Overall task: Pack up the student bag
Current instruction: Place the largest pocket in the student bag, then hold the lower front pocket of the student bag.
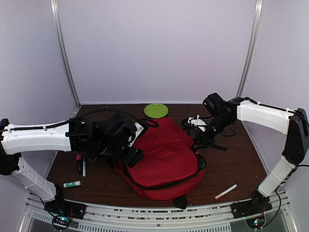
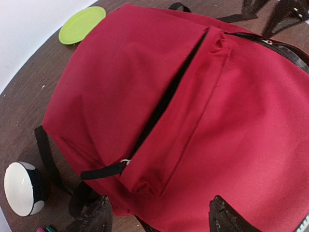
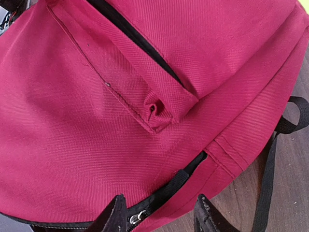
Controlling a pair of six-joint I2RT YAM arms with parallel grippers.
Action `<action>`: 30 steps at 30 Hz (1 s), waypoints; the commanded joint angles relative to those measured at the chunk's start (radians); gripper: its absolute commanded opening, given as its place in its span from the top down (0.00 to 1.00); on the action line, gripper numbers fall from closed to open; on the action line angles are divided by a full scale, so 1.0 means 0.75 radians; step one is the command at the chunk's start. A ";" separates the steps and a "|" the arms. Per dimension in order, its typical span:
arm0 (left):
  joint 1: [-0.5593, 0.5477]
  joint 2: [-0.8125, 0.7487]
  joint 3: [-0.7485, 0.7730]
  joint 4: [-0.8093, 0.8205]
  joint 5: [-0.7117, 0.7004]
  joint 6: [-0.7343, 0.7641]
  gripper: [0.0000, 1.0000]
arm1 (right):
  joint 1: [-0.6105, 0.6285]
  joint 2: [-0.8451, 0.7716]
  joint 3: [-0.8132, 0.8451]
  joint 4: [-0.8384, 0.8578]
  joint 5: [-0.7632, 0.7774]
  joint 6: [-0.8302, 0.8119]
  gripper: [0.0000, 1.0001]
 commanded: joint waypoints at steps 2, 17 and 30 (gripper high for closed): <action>0.022 0.026 0.001 0.108 -0.051 -0.095 0.30 | 0.031 0.053 0.014 -0.009 0.088 0.033 0.52; 0.022 0.302 0.204 0.188 -0.103 0.132 0.33 | 0.099 0.139 0.062 0.022 0.325 0.125 0.76; 0.025 0.402 0.218 0.243 -0.103 0.243 0.36 | 0.075 -0.077 -0.009 0.111 0.214 0.170 1.00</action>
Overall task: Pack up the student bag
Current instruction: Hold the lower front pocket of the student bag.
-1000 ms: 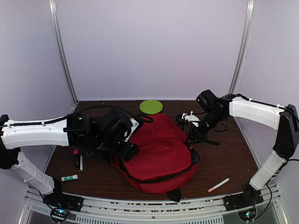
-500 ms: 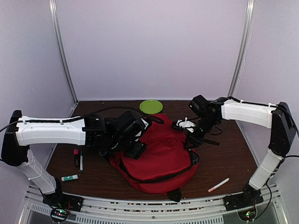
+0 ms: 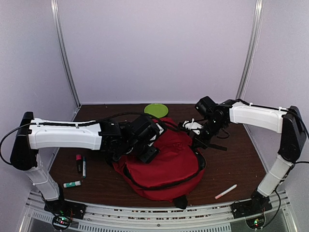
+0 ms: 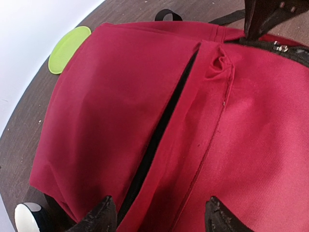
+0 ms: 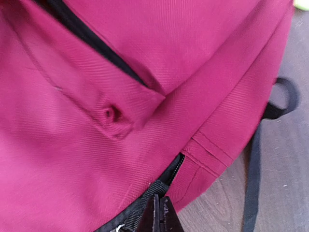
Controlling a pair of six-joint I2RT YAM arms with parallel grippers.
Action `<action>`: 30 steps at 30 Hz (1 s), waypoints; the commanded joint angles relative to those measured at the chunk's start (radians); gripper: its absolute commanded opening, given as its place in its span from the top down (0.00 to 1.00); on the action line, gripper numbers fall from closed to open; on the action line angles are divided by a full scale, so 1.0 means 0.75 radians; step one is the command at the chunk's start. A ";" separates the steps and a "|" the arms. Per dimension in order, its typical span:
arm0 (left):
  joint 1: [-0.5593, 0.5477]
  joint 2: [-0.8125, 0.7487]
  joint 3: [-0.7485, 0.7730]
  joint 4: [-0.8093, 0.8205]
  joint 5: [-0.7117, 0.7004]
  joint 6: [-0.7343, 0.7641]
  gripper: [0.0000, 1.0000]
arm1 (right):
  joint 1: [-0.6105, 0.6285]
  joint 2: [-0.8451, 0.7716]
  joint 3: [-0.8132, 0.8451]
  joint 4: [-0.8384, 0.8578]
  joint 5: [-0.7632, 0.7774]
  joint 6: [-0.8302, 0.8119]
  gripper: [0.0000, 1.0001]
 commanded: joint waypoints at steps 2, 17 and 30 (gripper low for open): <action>0.005 0.060 0.039 0.089 -0.021 0.077 0.37 | -0.023 -0.217 -0.058 0.098 -0.119 0.039 1.00; 0.050 0.114 0.053 0.162 -0.031 0.133 0.58 | -0.073 -0.071 0.002 -0.060 -0.322 0.014 0.76; 0.050 0.075 0.001 0.201 -0.044 0.116 0.66 | -0.064 0.130 0.119 -0.084 -0.301 -0.024 0.63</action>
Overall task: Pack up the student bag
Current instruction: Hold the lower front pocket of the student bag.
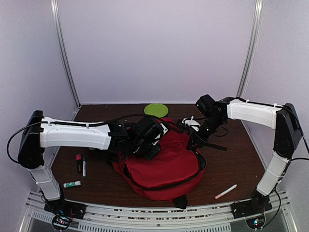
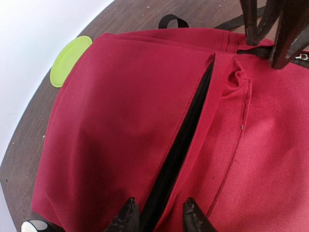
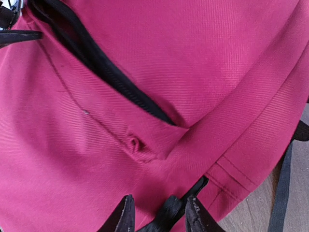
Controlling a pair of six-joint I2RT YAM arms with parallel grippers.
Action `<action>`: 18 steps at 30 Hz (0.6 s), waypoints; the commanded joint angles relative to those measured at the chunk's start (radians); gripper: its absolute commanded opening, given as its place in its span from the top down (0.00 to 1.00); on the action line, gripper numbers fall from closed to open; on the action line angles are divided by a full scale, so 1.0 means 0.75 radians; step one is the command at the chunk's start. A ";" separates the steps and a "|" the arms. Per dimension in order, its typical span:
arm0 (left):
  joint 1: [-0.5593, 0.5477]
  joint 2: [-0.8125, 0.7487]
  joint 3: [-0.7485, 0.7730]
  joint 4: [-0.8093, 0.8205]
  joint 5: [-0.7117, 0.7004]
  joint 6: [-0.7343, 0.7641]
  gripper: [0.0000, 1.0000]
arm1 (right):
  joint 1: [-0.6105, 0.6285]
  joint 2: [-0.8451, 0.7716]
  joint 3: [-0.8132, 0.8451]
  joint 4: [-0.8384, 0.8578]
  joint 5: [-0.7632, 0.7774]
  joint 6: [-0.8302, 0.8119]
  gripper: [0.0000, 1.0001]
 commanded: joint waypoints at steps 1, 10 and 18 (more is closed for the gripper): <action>0.006 -0.036 -0.018 0.058 -0.019 -0.002 0.67 | 0.007 0.059 0.043 -0.041 0.012 -0.021 0.63; 0.006 -0.035 -0.024 0.065 -0.018 -0.003 0.71 | 0.006 0.079 0.037 -0.041 0.122 0.005 0.61; 0.006 -0.031 -0.032 0.078 -0.029 -0.005 0.75 | 0.004 0.066 0.034 -0.088 0.063 -0.021 0.85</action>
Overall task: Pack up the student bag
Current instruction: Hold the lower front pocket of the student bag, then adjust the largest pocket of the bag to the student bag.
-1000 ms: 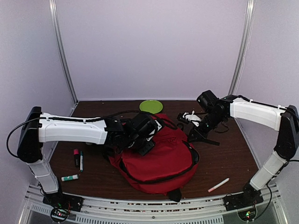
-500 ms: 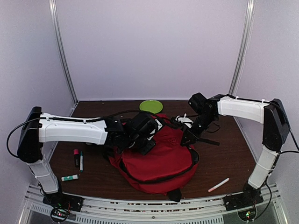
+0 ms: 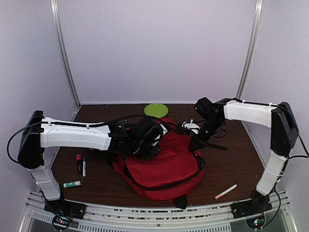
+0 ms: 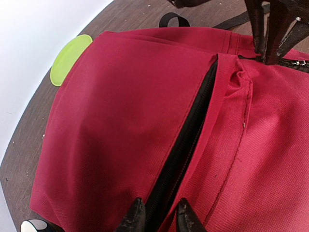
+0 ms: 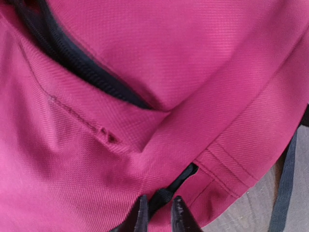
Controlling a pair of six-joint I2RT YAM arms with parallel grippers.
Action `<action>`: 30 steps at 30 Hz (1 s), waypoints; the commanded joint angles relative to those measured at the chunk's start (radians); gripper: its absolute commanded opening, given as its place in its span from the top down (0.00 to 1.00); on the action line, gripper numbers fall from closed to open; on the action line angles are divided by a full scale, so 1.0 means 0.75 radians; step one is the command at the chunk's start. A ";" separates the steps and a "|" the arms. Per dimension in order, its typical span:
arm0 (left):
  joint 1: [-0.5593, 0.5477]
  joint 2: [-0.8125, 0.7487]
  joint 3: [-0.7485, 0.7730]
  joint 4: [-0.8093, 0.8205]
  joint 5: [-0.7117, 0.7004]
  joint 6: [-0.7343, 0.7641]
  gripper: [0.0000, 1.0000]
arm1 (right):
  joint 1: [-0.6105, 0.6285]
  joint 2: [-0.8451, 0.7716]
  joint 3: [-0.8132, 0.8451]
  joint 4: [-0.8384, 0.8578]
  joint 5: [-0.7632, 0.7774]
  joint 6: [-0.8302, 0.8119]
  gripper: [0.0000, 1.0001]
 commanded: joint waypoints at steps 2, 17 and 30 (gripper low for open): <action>0.006 -0.028 -0.019 0.070 -0.026 -0.005 0.75 | 0.000 -0.028 0.017 -0.033 -0.006 -0.019 0.91; 0.028 -0.002 -0.007 0.124 -0.037 0.040 1.00 | -0.020 -0.296 -0.085 -0.008 -0.158 -0.061 1.00; 0.031 -0.031 -0.042 0.154 -0.044 0.022 1.00 | -0.020 0.044 0.150 -0.145 0.020 -0.110 0.64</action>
